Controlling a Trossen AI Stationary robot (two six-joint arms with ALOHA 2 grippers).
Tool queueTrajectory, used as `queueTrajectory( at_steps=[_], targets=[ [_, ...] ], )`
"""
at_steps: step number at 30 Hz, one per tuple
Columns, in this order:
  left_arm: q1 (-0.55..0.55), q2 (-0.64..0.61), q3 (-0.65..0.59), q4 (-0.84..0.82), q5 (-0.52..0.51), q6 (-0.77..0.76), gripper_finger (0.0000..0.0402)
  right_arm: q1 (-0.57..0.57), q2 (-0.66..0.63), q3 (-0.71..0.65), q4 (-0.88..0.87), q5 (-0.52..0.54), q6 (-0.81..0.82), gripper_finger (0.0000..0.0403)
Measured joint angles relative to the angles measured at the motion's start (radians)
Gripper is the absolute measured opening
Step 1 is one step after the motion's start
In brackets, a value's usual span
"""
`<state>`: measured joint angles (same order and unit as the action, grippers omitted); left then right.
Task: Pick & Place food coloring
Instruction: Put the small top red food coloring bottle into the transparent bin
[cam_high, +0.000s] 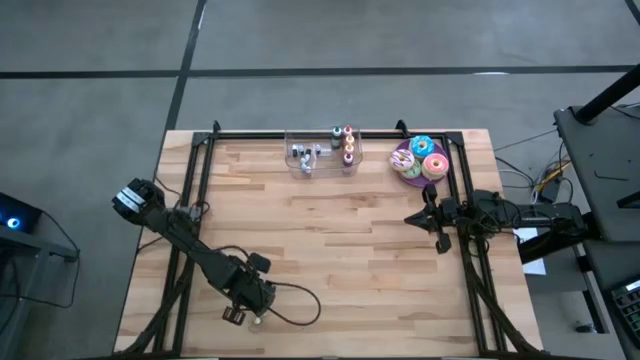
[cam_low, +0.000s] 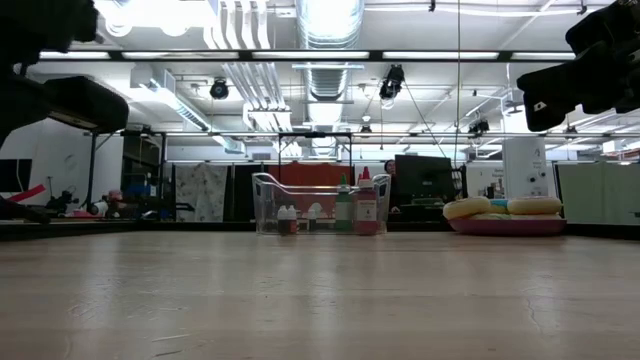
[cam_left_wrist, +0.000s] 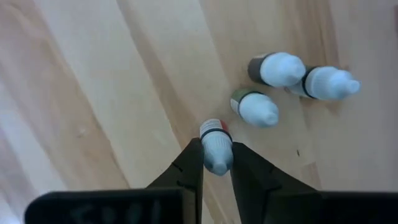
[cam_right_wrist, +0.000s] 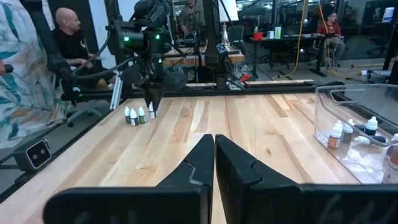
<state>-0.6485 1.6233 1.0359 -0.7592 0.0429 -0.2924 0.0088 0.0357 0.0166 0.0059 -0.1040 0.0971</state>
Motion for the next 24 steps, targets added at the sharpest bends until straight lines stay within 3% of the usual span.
queueTrajectory(
  at_steps=[11,24],
  targets=[
    [0.151,-0.039,0.089,-0.182,0.025,0.115,0.0038,0.000,0.000,0.000,0.000,0.000,0.000,0.0008],
    [0.484,-0.041,0.236,-0.301,0.018,0.365,0.0038,0.000,0.000,0.000,0.000,0.000,0.000,0.0008]
  ],
)
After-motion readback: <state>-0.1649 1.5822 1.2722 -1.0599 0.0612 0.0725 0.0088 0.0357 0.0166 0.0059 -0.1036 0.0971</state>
